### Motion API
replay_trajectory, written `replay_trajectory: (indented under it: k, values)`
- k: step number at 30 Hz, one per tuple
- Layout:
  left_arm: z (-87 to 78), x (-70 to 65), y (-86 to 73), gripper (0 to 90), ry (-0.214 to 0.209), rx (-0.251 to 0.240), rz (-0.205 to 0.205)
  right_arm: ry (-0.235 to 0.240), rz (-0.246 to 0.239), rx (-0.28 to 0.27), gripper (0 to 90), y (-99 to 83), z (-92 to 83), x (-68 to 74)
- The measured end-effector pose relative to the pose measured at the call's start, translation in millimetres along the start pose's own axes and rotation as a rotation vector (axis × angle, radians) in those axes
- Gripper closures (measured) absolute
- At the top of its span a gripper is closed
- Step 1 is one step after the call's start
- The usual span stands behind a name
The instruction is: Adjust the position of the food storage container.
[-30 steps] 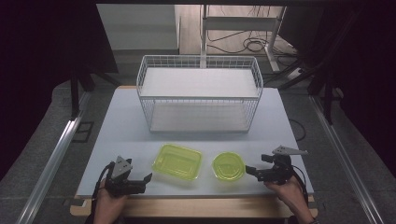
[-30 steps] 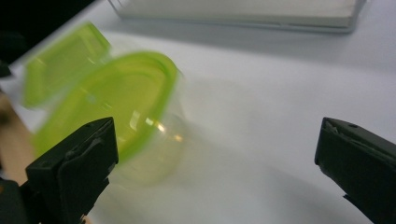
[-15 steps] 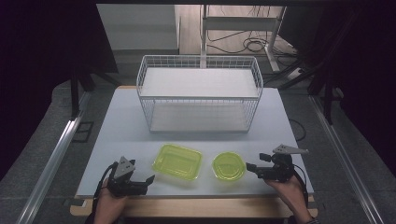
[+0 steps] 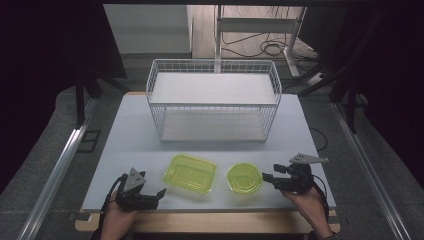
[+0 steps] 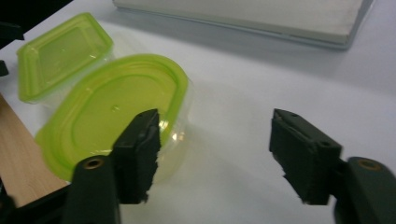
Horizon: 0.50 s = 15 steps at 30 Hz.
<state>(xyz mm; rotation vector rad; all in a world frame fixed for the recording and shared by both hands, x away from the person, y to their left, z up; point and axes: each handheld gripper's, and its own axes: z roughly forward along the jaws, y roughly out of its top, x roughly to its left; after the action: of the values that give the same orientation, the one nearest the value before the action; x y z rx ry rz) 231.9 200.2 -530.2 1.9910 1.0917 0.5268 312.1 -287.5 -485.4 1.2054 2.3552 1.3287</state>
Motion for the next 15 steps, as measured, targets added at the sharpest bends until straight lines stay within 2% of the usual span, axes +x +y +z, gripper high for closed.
replay_trajectory:
  k: [5, 6, 7, 8, 9, 11, 12, 13, 14, 15]
  values:
    - [0.7, 0.0, -0.2, 5.9, -0.004, 0.004, 0.004, 0.004, -0.072, 0.002, 54.7, 9.5, -2.8, 13.8]
    - [0.9, -0.1, -0.3, 5.9, -0.004, 0.007, 0.007, 0.004, -0.072, 0.002, 54.7, 9.5, -2.8, 13.8]
    - [1.4, -0.5, -0.4, 5.8, -0.006, 0.009, 0.006, 0.002, -0.105, 0.009, 61.5, 12.1, -2.3, 19.6]
    - [1.4, -0.5, -0.4, 5.8, -0.006, 0.009, 0.006, 0.002, -0.105, 0.009, 61.5, 12.1, -2.3, 19.6]
    - [1.6, -0.5, -0.5, 5.8, -0.005, 0.012, 0.009, 0.004, -0.133, 0.023, 68.7, 14.8, -1.1, 26.0]
    - [1.8, -0.4, -0.5, 5.8, -0.005, 0.013, 0.009, 0.009, -0.144, 0.028, 71.8, 15.9, -0.2, 28.8]
    - [1.9, -0.4, -0.6, 5.8, -0.005, 0.012, 0.008, 0.016, -0.155, 0.035, 74.7, 16.9, 1.0, 31.6]
    - [1.9, -0.3, -0.6, 5.8, -0.005, 0.012, 0.009, 0.047, -0.182, 0.048, 80.1, 18.2, 3.8, 36.7]
    - [1.8, -0.2, -0.6, 5.8, -0.004, 0.012, 0.009, 0.047, -0.182, 0.048, 80.1, 18.2, 3.8, 36.7]
    - [1.6, -0.2, -0.5, 5.7, -0.003, 0.010, 0.009, 0.064, -0.205, 0.060, 85.2, 19.3, 6.6, 41.5]
